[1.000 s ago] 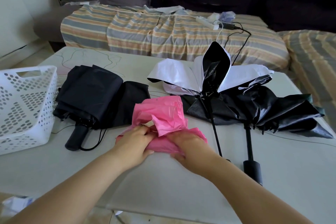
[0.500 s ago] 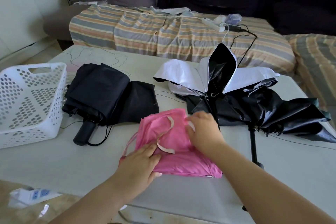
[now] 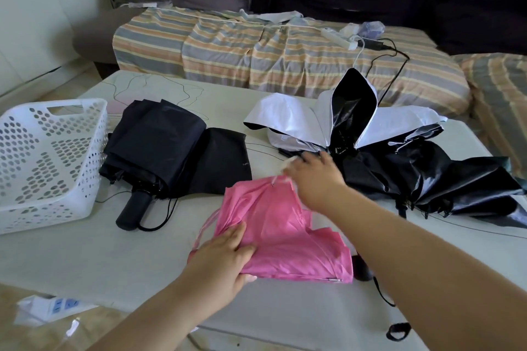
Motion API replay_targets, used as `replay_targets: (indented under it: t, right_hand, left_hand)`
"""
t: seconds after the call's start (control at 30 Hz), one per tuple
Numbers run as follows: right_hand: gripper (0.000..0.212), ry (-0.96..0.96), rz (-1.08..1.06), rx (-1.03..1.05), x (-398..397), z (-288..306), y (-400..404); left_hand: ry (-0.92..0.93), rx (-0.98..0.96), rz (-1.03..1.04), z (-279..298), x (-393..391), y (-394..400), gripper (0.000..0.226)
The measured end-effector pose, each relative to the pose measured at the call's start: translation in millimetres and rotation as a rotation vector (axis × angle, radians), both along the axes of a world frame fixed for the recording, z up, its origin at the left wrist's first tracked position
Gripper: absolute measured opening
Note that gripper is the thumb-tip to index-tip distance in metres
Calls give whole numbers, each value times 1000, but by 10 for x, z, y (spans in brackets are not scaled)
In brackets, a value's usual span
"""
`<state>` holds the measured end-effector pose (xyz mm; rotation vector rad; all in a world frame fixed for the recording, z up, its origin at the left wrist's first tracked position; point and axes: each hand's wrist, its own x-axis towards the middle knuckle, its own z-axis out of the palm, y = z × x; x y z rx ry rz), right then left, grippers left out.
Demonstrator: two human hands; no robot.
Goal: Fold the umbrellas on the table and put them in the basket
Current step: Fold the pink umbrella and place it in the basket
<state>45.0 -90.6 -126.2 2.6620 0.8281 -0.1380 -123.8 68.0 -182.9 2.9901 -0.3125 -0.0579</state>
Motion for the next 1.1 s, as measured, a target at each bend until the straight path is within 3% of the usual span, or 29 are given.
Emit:
replay_targets:
  t: [0.1, 0.2, 0.27, 0.33, 0.4, 0.47, 0.57, 0.67, 0.83, 0.9, 0.97, 1.03, 1.1]
  right_hand:
    - [52, -111, -289, 389, -43, 195, -183]
    - [34, -418, -160, 672, -378, 279, -399]
    - [25, -264, -33, 775, -660, 290, -476]
    - [27, 161, 116, 645, -934, 198, -467]
    - [34, 293, 232, 334, -1060, -8, -436]
    - [44, 317, 177, 165, -1059, -188, -408]
    - [39, 269, 157, 79, -970, -308, -332]
    - [35, 258, 171, 16, -968, -272, -263]
    - [35, 228, 175, 114, -1022, -86, -360]
    - [32, 173, 176, 222, -1052, 80, -457]
    - [39, -18, 263, 340, -1069, 301, -527]
    - [47, -111, 300, 355, -1066, 459, -561]
    - [50, -203, 333, 356, -1036, 597, -577]
  left_hand:
    - [81, -65, -12, 13, 3, 4, 56]
    - [71, -64, 3, -26, 14, 8, 56]
    - [-18, -62, -48, -36, 15, 30, 52]
    - [-14, -55, -94, -28, 21, 60, 48]
    - [-68, -31, -121, -81, 24, 80, 49]
    - [-43, 18, -130, 16, 23, 39, 51]
    - [27, 96, -111, 174, 40, -66, 44]
    - [150, 292, -188, 223, 175, -181, 33]
    - [183, 336, -227, 413, 283, -190, 28]
    - [35, 273, -257, 607, 222, -133, 29]
    - [-161, 238, -333, 806, 128, -45, 45]
    - [-290, 190, -370, 972, 65, -21, 57]
    - [-390, 152, -347, 1091, 65, 6, 54]
